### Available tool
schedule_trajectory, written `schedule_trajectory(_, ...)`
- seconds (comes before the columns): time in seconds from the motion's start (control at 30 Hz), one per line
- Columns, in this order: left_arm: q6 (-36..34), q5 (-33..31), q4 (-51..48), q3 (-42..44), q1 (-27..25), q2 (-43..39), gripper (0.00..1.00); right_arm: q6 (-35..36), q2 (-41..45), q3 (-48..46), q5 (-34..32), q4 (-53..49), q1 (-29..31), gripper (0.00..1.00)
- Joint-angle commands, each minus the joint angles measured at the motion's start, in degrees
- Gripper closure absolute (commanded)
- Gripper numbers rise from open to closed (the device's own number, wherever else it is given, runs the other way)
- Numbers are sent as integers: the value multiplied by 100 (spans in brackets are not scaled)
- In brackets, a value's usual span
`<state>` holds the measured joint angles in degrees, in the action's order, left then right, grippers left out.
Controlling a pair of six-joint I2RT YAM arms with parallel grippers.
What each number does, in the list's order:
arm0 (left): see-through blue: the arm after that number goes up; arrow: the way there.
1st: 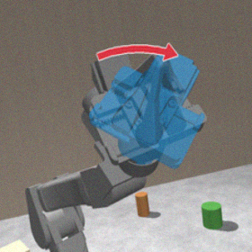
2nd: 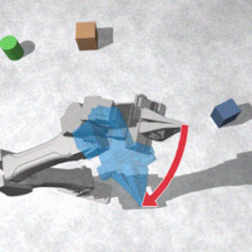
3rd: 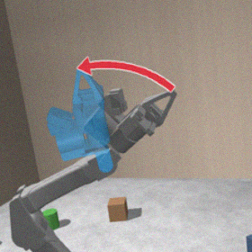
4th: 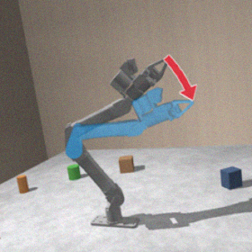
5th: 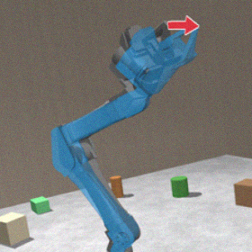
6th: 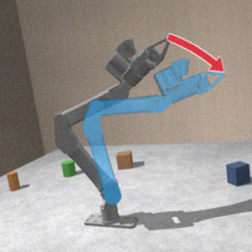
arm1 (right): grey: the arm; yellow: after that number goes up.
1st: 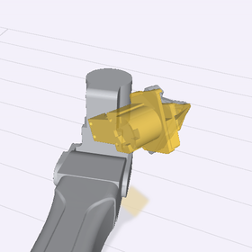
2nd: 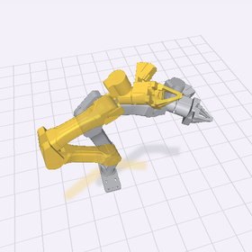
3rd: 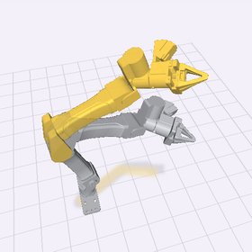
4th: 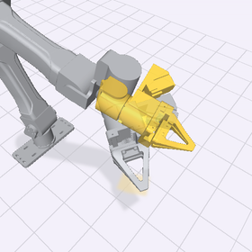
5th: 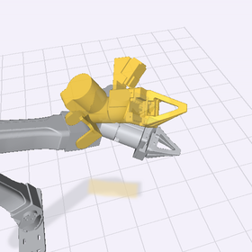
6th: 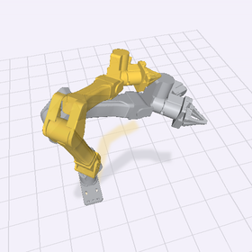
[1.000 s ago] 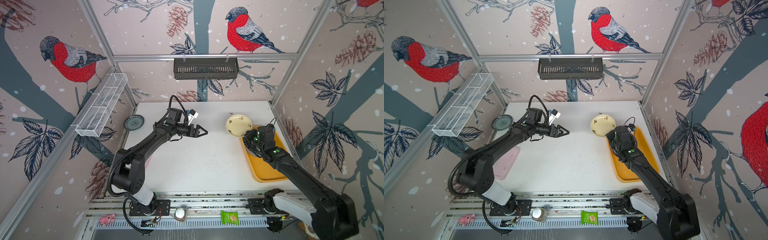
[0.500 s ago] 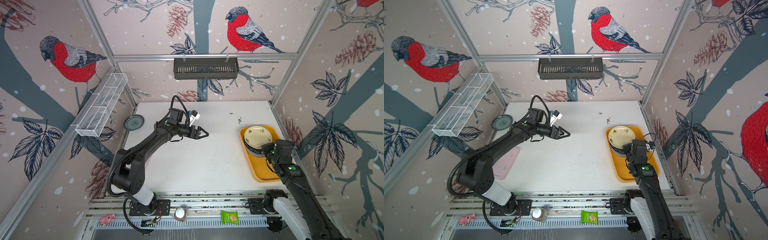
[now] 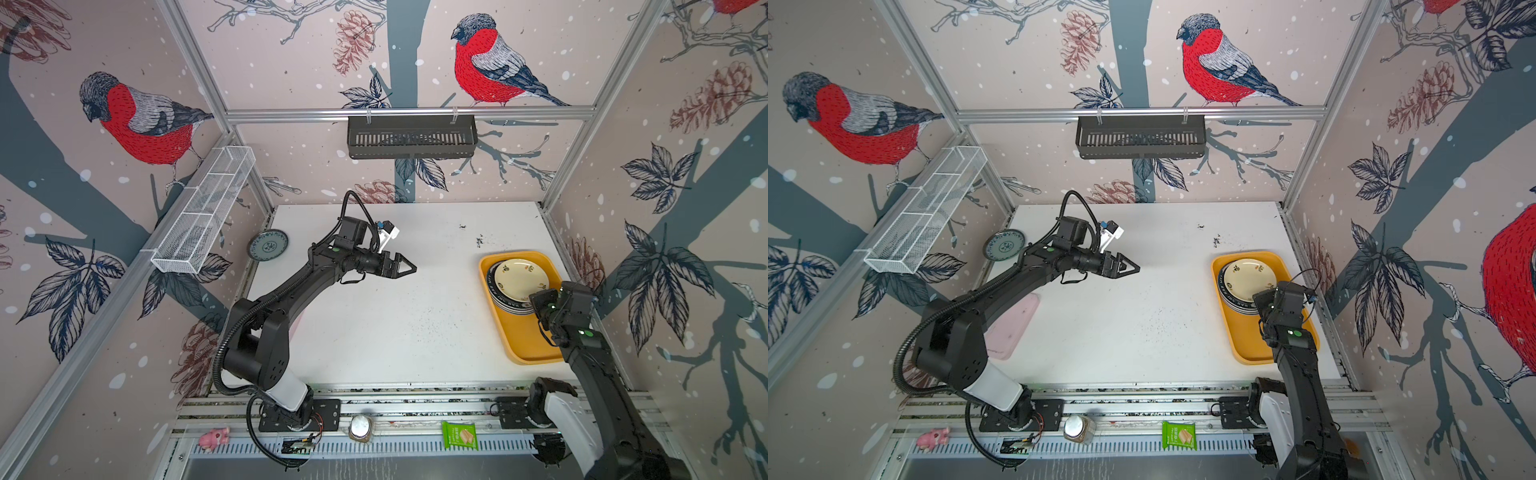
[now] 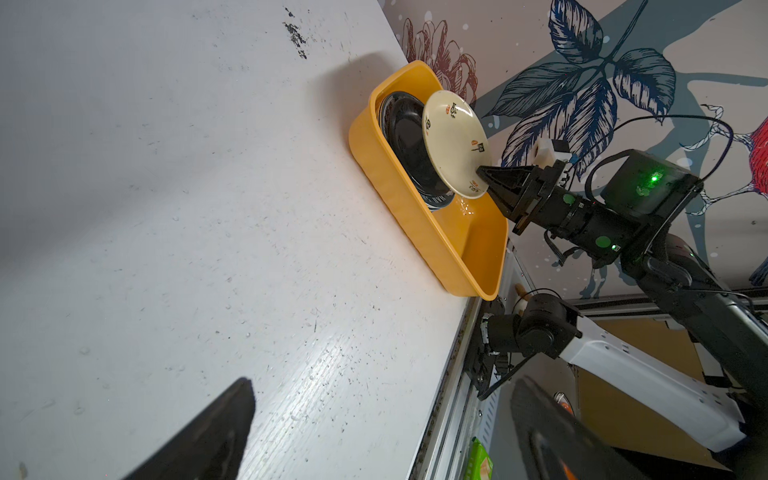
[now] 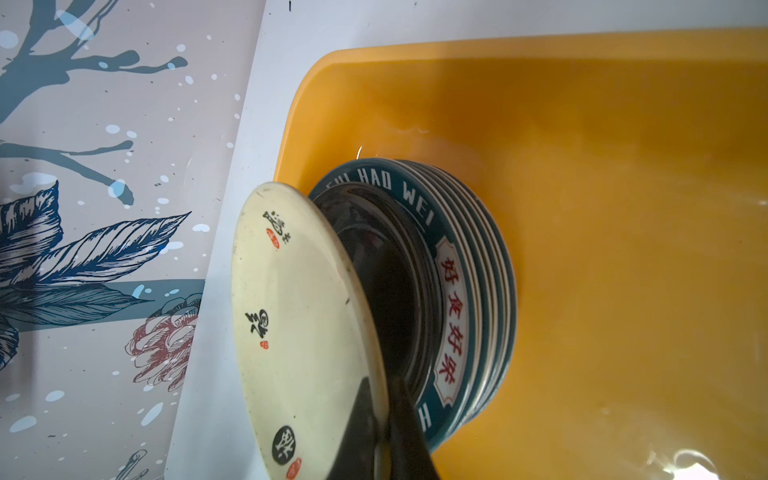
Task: Place the plates into the plastic bin on the countertop
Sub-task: 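Carry the cream plate into the yellow bin with the right gripper while the left withdraws, then lower the cream plate onto the plate stack with the right gripper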
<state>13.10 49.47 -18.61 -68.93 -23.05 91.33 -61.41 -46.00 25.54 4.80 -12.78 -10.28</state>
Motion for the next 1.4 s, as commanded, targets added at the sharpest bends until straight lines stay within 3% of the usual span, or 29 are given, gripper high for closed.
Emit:
schedule_trajectory(0.0,-167,-13,-58,-47,2,23,4,114,-154,83,109,425,-8,98)
schedule_trajectory(0.7,-228,-285,-199,-78,2,-19,4,323,-1052,287,76,560,-1,94)
schedule_trajectory(1.37,-225,-351,-203,-70,4,7,4,378,-1214,223,92,585,0,87)
